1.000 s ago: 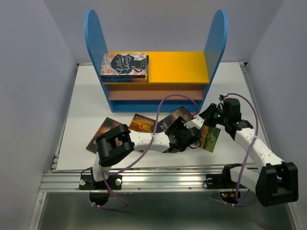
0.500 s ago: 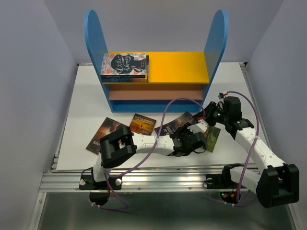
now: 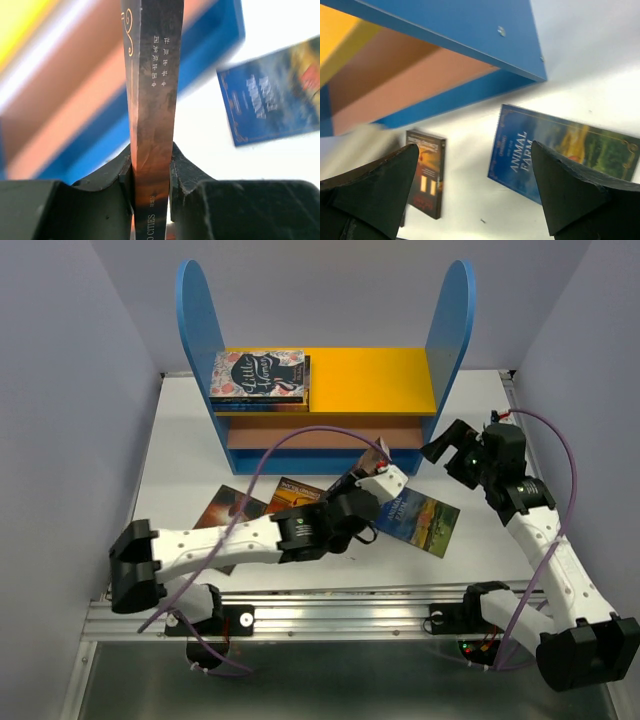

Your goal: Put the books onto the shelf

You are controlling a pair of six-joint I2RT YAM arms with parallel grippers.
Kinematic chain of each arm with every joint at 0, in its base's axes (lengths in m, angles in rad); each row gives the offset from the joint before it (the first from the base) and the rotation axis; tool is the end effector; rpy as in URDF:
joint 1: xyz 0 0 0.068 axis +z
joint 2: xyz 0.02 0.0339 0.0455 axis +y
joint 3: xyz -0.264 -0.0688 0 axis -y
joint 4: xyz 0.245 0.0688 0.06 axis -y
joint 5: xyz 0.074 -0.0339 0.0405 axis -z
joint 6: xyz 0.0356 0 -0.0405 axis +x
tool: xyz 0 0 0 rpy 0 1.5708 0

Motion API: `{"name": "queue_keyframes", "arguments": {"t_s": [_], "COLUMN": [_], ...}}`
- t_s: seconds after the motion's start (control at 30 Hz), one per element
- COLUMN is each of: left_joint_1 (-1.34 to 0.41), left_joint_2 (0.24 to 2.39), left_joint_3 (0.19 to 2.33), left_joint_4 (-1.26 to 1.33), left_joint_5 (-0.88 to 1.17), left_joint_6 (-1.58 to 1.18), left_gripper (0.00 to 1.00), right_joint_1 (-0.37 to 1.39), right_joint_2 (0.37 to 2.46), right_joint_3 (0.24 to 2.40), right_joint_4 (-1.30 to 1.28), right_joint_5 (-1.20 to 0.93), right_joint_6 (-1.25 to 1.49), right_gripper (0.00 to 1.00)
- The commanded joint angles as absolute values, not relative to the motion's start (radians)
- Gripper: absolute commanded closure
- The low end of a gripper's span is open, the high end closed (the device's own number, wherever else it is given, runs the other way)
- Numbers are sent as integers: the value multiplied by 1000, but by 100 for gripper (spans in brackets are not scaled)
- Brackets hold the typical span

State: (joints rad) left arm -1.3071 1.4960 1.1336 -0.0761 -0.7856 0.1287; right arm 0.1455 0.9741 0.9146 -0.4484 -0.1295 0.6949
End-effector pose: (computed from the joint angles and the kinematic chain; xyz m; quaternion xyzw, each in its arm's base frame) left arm 0.1130 -0.3221 0.3039 0.3582 0.7223 -0.0068 0.5915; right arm 0.2124 0.0358 0.3240 0.2018 0.8369 0.2572 0.4390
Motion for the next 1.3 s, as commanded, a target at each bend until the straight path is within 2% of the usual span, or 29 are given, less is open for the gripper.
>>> {"name": "queue_keyframes", "arguments": {"t_s": [0.0, 0.1, 0.17, 0.27, 0.4, 0.47, 0.57, 0.63, 0.87, 1.03, 1.27], "left_joint_1": [-1310, -1310, -1310, -1310, -1307, -1245, -1136, -1089, -835, -746, -641], "left_joint_2": [1231, 1077, 1063, 1110, 1216, 1232, 1290, 1315, 1356, 1443, 1431], "left_joint_3": [1153, 1199, 1236, 1342, 1451, 1480, 1651, 1686, 1641, 1762, 1669], "left_joint_4": [117, 149, 169, 140, 138, 155, 50, 15, 130, 109, 60], "left_joint_5": [-723, -551, -514, -502, -586, -524, -436, -426, -172, -141, -77], "left_joint_6": [397, 541, 627, 838, 1234, 1323, 1394, 1437, 1611, 1621, 1623], "left_gripper": [100, 100, 100, 100, 100, 100, 100, 100, 100, 100, 100], "right_joint_1": [144, 144, 144, 144, 144, 144, 144, 144, 144, 144, 144], "right_joint_2": [970, 973, 974, 966, 965, 976, 999, 1005, 1048, 1078, 1069], "right_joint_3": [913, 894, 893, 897, 913, 919, 931, 943, 974, 1006, 1011], "right_joint_4": [-546, -552, -554, -554, -554, -555, -554, -552, -551, -543, -543], "right_joint_5": [-51, -63, -71, -71, -71, -72, -81, -89, -81, -81, -63], "right_joint_6": [647, 630, 624, 620, 614, 612, 617, 621, 630, 640, 641], "right_gripper": [0, 0, 0, 0, 0, 0, 0, 0, 0, 0, 0]}}
